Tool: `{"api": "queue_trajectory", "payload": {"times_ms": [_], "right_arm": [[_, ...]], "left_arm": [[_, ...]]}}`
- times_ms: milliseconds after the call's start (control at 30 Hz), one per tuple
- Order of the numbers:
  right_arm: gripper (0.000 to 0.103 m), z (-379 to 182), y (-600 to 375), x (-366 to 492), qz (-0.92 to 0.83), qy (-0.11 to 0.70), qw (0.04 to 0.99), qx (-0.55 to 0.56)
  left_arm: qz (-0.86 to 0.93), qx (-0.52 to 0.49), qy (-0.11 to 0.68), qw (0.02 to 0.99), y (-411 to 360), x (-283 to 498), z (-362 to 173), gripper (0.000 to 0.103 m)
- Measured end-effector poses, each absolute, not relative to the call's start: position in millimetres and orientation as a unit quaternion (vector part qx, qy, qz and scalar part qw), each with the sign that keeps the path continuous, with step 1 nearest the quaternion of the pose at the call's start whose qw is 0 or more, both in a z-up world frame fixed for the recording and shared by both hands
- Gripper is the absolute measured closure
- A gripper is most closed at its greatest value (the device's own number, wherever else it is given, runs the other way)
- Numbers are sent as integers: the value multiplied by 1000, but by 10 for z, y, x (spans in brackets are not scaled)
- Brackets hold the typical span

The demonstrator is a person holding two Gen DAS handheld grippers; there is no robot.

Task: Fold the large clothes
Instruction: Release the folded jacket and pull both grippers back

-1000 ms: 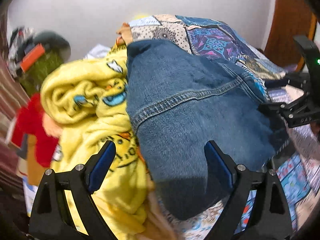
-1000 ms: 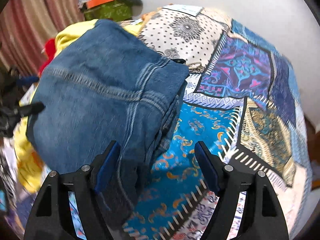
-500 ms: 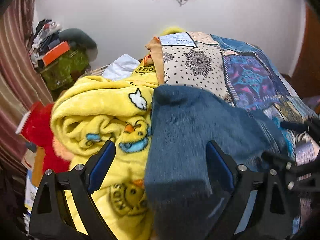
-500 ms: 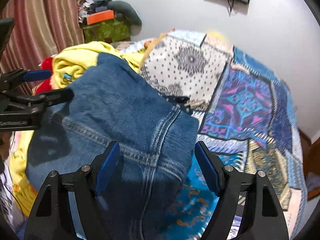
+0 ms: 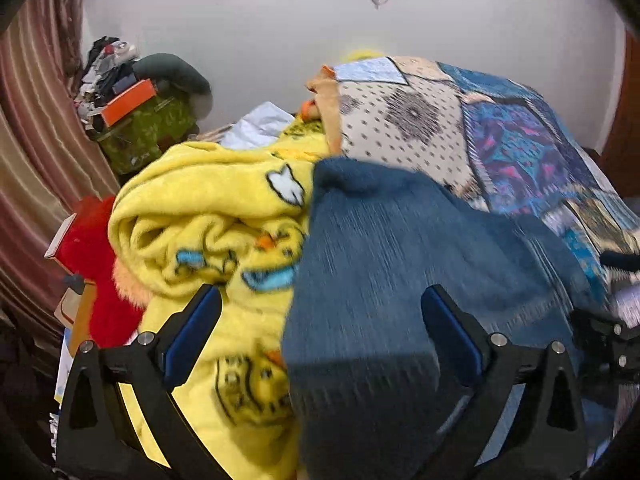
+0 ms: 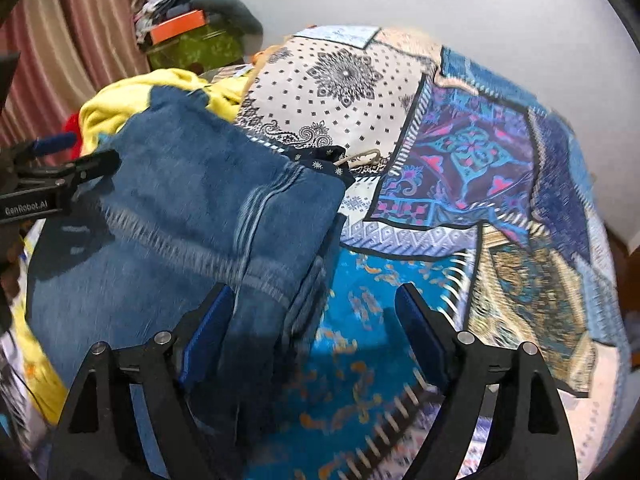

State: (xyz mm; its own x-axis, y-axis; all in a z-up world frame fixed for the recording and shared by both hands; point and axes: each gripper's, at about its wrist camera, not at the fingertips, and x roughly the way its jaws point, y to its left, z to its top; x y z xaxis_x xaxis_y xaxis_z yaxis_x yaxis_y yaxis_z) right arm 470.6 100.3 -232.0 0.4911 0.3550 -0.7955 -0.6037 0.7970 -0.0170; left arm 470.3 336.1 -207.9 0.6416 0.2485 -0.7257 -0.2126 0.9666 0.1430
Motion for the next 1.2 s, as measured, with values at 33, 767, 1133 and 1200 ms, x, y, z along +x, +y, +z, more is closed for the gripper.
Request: {"api": "queue_trajectory", "payload": {"times_ms": [33, 767, 1133, 1200], "right_arm": [[22, -2308, 993, 4638, 287, 417, 849, -151], [22, -1424, 201, 3507, 332, 386, 851, -128], [21, -143, -291, 2423, 362, 203, 908, -45], [21, -21, -359, 2221, 363, 174, 915, -34]], "left_arm": [[122, 31, 408, 904, 3317, 4621, -2092, 1], [121, 48, 360, 924, 2730, 2949, -1335, 1], [66, 7, 156, 986, 2085, 1648, -7, 1], [63, -4, 125, 990, 1993, 1395, 113, 1]]}}
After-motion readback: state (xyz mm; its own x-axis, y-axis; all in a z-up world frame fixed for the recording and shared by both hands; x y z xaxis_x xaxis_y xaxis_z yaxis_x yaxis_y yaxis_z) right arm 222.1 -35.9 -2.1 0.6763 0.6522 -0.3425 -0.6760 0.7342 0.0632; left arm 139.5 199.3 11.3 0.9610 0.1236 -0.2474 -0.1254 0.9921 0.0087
